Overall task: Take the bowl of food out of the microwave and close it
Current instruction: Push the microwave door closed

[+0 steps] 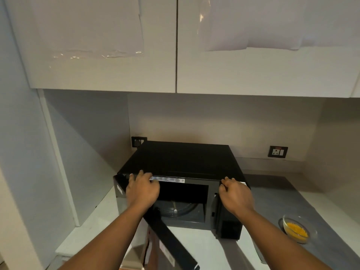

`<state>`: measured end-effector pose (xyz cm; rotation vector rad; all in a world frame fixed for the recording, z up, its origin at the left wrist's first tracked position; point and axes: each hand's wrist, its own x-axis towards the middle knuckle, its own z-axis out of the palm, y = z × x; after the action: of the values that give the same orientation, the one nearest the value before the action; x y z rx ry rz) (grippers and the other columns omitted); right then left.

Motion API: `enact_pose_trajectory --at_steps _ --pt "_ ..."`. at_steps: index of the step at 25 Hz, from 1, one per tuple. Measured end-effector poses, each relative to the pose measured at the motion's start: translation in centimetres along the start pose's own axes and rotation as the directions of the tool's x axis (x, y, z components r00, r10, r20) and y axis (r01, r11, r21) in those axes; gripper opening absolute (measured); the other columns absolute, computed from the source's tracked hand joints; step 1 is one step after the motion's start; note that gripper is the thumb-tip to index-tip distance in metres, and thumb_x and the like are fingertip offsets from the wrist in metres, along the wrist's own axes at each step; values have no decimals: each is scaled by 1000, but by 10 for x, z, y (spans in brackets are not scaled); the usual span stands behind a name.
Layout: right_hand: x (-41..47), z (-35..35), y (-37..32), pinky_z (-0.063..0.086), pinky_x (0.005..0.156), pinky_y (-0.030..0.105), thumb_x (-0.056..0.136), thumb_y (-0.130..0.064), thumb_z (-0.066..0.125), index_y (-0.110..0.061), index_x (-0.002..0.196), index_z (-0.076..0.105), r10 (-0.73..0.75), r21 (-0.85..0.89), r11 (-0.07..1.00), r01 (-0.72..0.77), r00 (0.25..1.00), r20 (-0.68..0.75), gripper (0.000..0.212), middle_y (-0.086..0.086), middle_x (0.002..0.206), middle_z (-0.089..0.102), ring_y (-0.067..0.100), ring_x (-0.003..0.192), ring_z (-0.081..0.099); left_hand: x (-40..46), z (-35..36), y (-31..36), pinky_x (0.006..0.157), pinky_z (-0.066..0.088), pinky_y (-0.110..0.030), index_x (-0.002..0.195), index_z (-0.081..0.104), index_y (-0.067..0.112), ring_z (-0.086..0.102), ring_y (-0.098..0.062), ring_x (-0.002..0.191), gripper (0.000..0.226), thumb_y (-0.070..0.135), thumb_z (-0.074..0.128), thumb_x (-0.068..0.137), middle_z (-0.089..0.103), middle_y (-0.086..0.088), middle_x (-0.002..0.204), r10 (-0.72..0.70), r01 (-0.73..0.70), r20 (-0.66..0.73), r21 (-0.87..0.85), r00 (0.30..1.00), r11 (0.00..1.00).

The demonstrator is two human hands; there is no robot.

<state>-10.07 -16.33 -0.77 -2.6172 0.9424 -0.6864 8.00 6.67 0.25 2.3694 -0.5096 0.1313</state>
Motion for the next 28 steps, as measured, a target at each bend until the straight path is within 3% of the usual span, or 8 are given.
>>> enact_pose_trajectory --at_steps 3,6,8,11,13,16,22,28 --pt "6 -7 -2 50 95 39 100 -42 43 -21 124 69 20 -29 999 -19 999 49 41 4 133 68 25 120 62 0 12 10 95 43 -34 121 70 32 55 -17 130 30 38 54 96 60 8 144 124 -111 37 -248 992 962" --pt "12 -14 -2 54 85 40 97 -56 40 -24 102 76 51 15 999 -52 993 102 48 3 110 76 25 99 70 0 29 19 113 33 -36 136 61 39 34 -9 148 46 54 42 97 47 17 155 415 -426 273 -22 868 905" --pt "15 -17 -3 55 85 41 94 -66 36 -24 97 76 65 52 996 -72 988 139 58 0 92 77 23 93 70 3 37 27 119 22 -40 147 47 41 16 -9 154 67 71 23 92 33 17 163 497 -569 395 83 773 818" --pt "12 -13 -6 51 96 44 87 -80 23 -23 119 69 41 -22 999 -38 985 166 81 3 129 69 26 119 62 11 46 35 121 17 -41 153 36 40 12 -11 155 79 79 11 89 26 13 166 540 -623 391 121 746 773" --pt "8 -9 -7 35 111 46 78 -90 9 -24 143 53 0 -101 995 22 976 218 103 1 158 43 25 146 37 14 53 37 122 19 -41 153 36 39 15 -12 155 81 81 7 90 30 12 165 589 -670 359 162 724 724" --pt "8 -5 -3 21 119 47 66 -98 -1 -26 156 29 -46 -151 984 90 960 277 120 -2 167 24 23 154 17 19 66 37 120 22 -40 155 31 38 17 -12 154 84 84 5 89 29 11 165 642 -737 376 213 668 641" --pt "17 14 9 9 122 46 98 -65 15 -27 159 15 -242 -238 919 313 928 284 71 -3 169 13 20 155 5 25 80 45 121 18 -36 159 20 30 18 -16 155 77 76 16 97 24 5 168 704 -800 382 242 599 550" --pt "14 31 13 13 122 41 104 -50 27 -22 158 21 -316 -296 893 340 940 126 61 1 167 24 20 154 16 13 95 52 123 19 -34 157 30 26 25 -16 153 54 44 33 106 31 2 165 755 -806 282 218 592 551"
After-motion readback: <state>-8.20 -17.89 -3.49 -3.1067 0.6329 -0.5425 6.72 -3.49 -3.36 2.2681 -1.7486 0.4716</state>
